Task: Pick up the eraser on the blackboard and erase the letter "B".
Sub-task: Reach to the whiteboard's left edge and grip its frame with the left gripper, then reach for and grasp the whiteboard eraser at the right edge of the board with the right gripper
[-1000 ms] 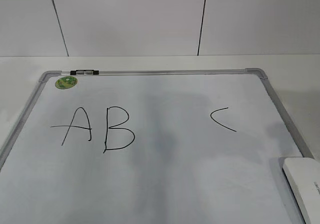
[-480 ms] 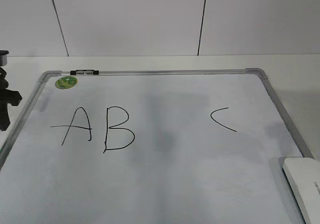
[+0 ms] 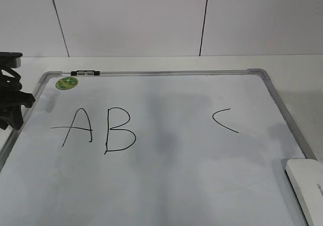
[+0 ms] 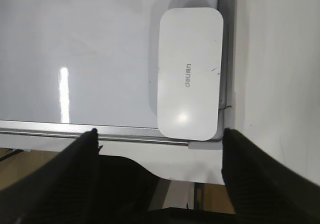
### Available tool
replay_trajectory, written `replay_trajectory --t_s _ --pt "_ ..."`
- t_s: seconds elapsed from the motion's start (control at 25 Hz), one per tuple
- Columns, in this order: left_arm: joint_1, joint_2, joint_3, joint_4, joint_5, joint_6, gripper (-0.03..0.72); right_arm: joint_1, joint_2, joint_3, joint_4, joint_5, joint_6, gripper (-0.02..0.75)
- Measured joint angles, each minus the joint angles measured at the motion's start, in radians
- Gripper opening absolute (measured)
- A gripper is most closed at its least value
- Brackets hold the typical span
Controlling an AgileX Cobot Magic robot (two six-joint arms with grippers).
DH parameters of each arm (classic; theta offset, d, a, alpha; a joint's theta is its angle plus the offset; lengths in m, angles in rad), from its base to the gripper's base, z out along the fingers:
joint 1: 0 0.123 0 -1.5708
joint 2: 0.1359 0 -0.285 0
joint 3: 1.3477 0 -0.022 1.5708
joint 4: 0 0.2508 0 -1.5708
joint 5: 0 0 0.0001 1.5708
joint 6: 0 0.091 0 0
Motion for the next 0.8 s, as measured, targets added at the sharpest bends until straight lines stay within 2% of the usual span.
replay_trajectory --t_s 0.48,0.8 --pt "0.0 0.033 -0.001 0.0 -0.011 0.001 0.218 0.0 0.0 0.0 0.0 0.0 0.0 0.593" --pt "0.0 0.052 -0.017 -0.006 -0.001 0.008 0.071 0.0 0.0 0.0 -0.043 0.0 0.0 0.593"
